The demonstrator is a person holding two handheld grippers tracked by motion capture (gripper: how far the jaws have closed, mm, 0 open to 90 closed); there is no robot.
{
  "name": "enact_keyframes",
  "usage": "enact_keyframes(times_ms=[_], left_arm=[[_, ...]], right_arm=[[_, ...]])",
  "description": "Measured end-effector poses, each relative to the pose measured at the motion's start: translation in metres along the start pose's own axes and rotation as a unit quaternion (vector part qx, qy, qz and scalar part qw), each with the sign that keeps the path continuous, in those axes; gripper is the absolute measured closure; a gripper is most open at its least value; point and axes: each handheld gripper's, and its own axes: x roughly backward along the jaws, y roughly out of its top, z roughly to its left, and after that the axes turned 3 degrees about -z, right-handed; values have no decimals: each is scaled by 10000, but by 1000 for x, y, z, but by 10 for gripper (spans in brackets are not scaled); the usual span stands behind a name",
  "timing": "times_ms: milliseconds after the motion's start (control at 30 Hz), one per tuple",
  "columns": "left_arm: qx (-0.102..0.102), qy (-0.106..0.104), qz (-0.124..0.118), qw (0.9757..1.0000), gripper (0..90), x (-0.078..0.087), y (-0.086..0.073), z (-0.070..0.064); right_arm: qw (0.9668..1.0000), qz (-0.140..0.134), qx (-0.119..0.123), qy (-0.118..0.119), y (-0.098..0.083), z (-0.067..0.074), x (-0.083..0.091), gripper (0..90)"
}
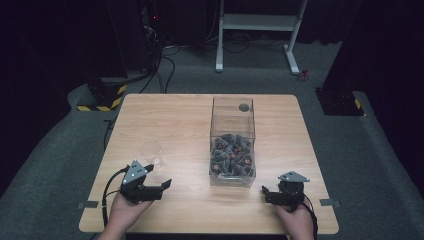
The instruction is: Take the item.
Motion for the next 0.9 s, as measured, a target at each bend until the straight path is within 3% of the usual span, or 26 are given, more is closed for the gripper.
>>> enact_keyframes(times_ms=[900], left_arm=[[-105, -202, -99, 9997, 176, -9, 16, -14]], right_arm=[[10000, 3, -4, 4, 0, 0, 0, 84]])
